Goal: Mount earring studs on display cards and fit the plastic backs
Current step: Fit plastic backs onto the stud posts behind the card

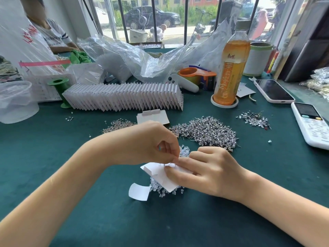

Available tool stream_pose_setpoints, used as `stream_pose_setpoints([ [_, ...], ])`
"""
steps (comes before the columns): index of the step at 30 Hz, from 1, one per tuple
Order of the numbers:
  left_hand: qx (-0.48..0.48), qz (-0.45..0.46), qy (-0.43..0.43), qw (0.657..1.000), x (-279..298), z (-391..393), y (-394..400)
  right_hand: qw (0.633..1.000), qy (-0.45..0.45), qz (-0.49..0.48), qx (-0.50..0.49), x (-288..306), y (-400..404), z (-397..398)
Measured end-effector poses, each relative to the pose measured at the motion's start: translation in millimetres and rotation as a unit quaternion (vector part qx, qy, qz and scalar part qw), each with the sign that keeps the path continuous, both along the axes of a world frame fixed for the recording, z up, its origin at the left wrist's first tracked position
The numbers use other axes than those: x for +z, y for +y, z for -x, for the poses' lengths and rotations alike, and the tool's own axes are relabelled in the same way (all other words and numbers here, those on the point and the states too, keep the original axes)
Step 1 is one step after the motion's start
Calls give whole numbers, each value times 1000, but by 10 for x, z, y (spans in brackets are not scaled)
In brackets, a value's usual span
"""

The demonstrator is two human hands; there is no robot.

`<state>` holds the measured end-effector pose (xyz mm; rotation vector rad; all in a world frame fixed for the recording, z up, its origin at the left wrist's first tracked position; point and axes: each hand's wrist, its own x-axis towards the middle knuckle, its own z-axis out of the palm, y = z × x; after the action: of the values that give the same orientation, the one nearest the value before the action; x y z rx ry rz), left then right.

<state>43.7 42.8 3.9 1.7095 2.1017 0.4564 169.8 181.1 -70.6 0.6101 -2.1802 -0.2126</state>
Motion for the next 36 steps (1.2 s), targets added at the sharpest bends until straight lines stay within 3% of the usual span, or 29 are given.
stream_pose_setpoints([
  [33, -47, 30, 25, 998, 56, 52, 67, 999, 37, -17, 1, 42, -32, 14],
  [36, -18, -59, 10, 998, 143, 143, 37, 998, 14, 52, 15, 65, 40, 35],
])
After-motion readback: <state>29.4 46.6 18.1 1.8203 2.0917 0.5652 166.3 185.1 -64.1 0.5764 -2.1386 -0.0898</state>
